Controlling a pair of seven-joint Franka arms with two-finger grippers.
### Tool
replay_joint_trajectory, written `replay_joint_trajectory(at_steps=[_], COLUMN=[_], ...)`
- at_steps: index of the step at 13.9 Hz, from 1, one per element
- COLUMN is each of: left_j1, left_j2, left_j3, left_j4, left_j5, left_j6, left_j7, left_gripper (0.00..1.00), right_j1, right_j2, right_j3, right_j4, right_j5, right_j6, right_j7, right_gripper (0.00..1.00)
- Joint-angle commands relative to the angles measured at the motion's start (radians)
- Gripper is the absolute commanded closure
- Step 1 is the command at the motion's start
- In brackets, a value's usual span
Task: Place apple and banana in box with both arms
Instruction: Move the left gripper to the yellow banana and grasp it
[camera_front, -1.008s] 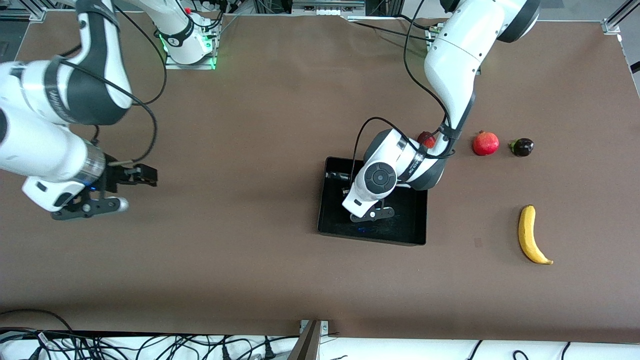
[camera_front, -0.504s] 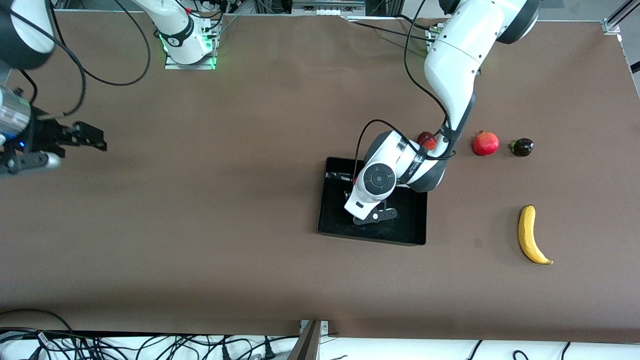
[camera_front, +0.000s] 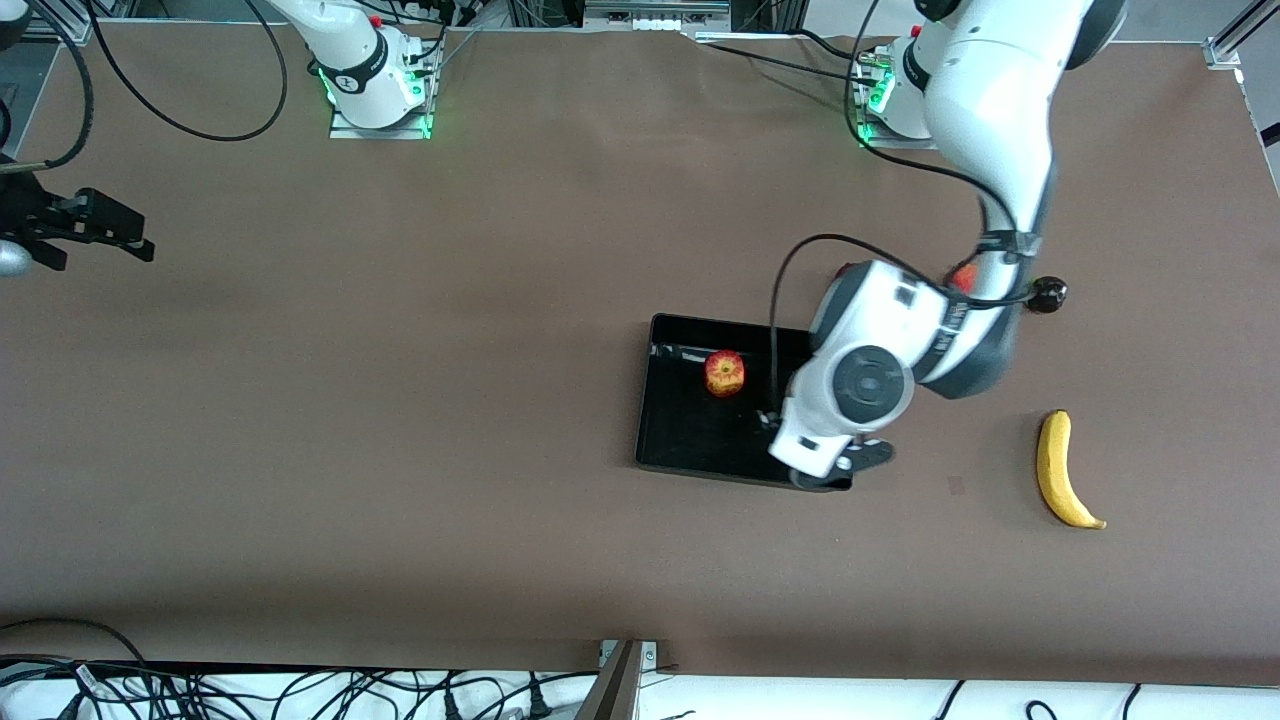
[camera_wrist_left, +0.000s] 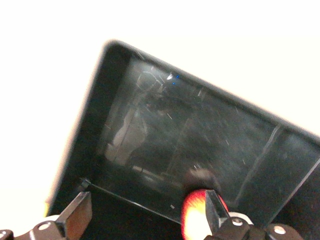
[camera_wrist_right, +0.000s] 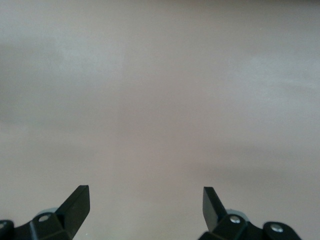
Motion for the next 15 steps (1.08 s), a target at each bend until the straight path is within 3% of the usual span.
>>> replay_joint_trajectory(at_steps=[1, 5, 10, 15], left_j1=[0.122, 0.238, 0.362, 0.456], left_j2=[-0.036, -0.028, -0.007, 0.036], left_j3=[-0.018, 0.001, 0.001, 0.001], left_j4=[-0.005, -0.015, -0.07, -0.094], left_j5=[0.009, 0.036, 0.197, 0.2], left_j6=[-0.024, 0.024, 0.087, 0.18], left_j7=[0.131, 0.333, 0.495, 0.698], left_gripper=[0.0, 0.0, 0.0, 0.0], right_j1=[-0.007, -0.01, -0.013, -0.009], right_j2=[0.025, 0.028, 0.036, 0.036], right_j3=[0.002, 0.002, 0.001, 0.001], right_j4=[0.04, 0.035, 0.04, 0.04], right_j5=[-0.007, -0.012, -0.01, -0.008], right_j6=[-0.005, -0.011, -0.013, -0.013], right_j7=[-0.014, -0.014, -0.009, -0.007], right_gripper=[0.0, 0.0, 0.0, 0.0])
